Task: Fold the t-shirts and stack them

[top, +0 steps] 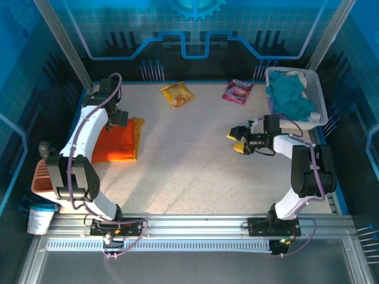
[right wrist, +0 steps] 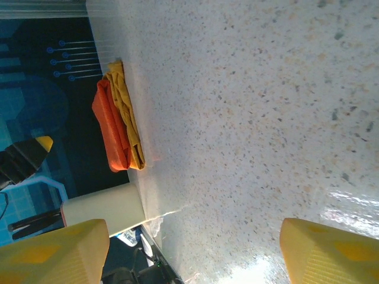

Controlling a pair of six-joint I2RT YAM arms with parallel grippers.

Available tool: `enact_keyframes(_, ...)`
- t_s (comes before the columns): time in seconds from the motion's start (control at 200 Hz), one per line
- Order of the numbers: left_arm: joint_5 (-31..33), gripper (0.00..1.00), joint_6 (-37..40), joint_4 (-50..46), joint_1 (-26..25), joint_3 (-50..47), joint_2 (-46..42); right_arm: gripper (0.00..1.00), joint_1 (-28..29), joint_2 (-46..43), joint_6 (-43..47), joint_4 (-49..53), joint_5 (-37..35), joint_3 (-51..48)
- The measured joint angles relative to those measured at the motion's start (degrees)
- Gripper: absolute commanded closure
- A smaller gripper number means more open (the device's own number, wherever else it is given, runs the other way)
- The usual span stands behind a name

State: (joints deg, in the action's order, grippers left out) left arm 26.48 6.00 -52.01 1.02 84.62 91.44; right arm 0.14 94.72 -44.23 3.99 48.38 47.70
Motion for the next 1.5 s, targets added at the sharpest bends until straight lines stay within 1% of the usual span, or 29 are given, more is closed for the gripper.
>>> enact_keyframes(0.06, -1.4, 0.02, -0.4, 0.0, -1.0, 0.2, -1.0, 0.23, 0.2, -0.1, 0.4, 0.5, -0.3, 0.6)
enact_keyframes(0.165, -6.7, 0.04, -2.5, 1.0, -1.6, -0.5, -3.5, 0.22, 0.3, -0.5, 2.1, 2.8, -1.7, 2.0)
enact_keyframes(0.29, -14.6, 0.01, -5.1, 7.5, -1.8, -8.3, -10.5, 0.17, 0.5, -3.0, 5.6, 7.3, -6.7, 4.5)
enact_keyframes(0.365, -19.2, 0.01, -6.6, 12.5, -2.2, -15.0, -15.6, 0.15, 1.0, -6.4, 8.5, 10.5, -12.6, 5.6)
enact_keyframes(0.4, -21.2, 0.01, -7.3, 15.3, -2.4, -18.2, -17.7, 0.11, 1.6, -8.3, 10.0, 12.0, -16.3, 6.3)
enact_keyframes(0.465, -24.2, 0.01, -7.8, 21.5, -2.8, -24.6, -21.1, 0.07, 3.1, -11.8, 12.6, 14.1, -23.2, 7.1)
enact_keyframes(0.51, -25.7, 0.01, -8.1, 26.1, -3.0, -29.2, -22.9, 0.00, 4.3, -14.3, 13.9, 14.9, -28.5, 7.3)
enact_keyframes(0.6, -27.8, 0.01, -7.9, 35.6, -3.2, -38.8, -25.7, 0.00, 6.2, -18.3, 16.6, 15.6, -38.1, 7.0)
enact_keyframes(0.685, -28.6, 0.01, -6.8, 44.0, -3.7, -47.6, -28.3, 0.00, 6.9, -21.8, 19.0, 13.0, -47.6, 4.2)
enact_keyframes(0.73, -28.3, 0.01, -6.3, 48.0, -3.8, -51.4, -29.2, 0.00, 7.0, -23.3, 20.5, 11.1, -51.2, 1.6)
enact_keyframes(0.805, -27.5, 0.01, -5.6, 53.4, -3.8, -54.9, -29.0, 0.00, 7.0, -25.0, 23.7, 6.7, -55.6, -3.6)
enact_keyframes(0.901, -27.2, 0.01, -5.4, 63.1, -3.7, -58.2, -27.3, 0.01, 7.0, -25.5, 27.5, 1.0, -58.5, -9.6)
enact_keyframes(0.981, -27.2, 0.01, -4.9, 71.3, -3.7, -60.2, -23.8, 0.01, 7.4, -25.8, 30.1, -4.2, -60.4, -14.0)
enact_keyframes(1.041, -27.3, 0.01, -4.5, 75.0, -3.7, -60.6, -21.0, 0.00, 7.9, -26.6, 31.8, -7.6, -61.5, -16.9)
enact_keyframes(1.171, -27.4, 0.01, -4.4, 84.1, -3.7, -61.5, -15.4, 0.00, 8.4, -30.5, 35.3, -18.4, -63.6, -23.9)
enact_keyframes(1.221, -27.4, 0.01, -4.3, 86.1, -3.7, -61.9, -14.1, 0.00, 8.4, -31.1, 36.5, -21.6, -64.5, -25.8)
enact_keyframes(1.336, -27.4, 0.01, -3.9, 92.9, -3.5, -63.3, -11.2, 0.00, 6.7, -29.4, 37.2, -29.2, -63.5, -29.4)
enact_keyframes(1.496, -26.9, 0.01, -3.9, 102.0, -2.9, -64.5, -4.0, 0.00, 4.0, -25.2, 37.5, -39.8, -61.3, -32.5)
